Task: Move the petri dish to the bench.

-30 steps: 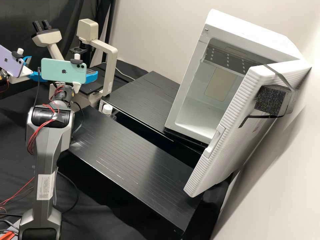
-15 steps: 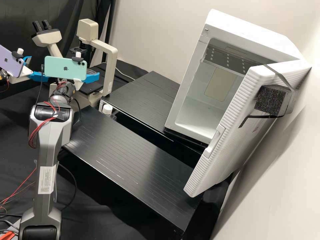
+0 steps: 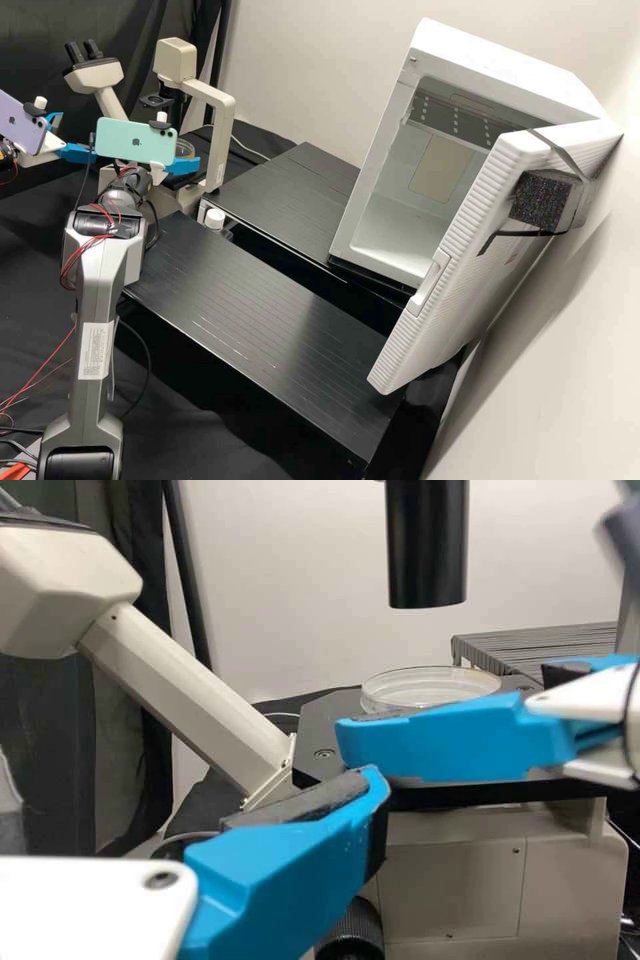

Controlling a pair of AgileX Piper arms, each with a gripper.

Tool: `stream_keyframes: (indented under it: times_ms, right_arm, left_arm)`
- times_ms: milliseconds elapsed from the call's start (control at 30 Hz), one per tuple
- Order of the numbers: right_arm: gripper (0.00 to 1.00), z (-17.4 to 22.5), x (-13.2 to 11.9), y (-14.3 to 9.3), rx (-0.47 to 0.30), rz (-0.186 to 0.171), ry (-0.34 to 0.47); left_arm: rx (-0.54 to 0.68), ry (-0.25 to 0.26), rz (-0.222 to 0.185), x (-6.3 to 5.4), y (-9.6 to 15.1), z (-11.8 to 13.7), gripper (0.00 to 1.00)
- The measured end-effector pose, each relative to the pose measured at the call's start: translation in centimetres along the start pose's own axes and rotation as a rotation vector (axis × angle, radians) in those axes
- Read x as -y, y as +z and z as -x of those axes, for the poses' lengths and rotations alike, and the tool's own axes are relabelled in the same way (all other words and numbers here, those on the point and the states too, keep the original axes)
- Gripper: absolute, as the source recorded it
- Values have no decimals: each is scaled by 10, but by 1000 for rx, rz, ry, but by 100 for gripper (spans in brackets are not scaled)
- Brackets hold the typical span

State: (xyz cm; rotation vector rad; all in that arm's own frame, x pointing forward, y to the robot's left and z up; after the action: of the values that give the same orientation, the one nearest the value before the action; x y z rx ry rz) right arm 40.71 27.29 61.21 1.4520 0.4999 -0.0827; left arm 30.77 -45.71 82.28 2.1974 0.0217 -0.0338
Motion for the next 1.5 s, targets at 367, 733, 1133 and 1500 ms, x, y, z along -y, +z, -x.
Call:
stream_keyframes:
  times_ms: [367,733,1133,1500]
  right_arm:
    - [100,-10,-1,-3,13,30,11]
    - [100,-21,9,4,44,24,-7]
    - [100,-22,12,5,44,-29,-27]
    - [0,-24,15,7,62,-28,-43]
  left_arm:
    - [0,0,0,0,0,0,100]
    - [0,0,0,0,0,0,100]
    - [0,0,0,0,0,0,100]
    - [0,0,0,0,0,0,100]
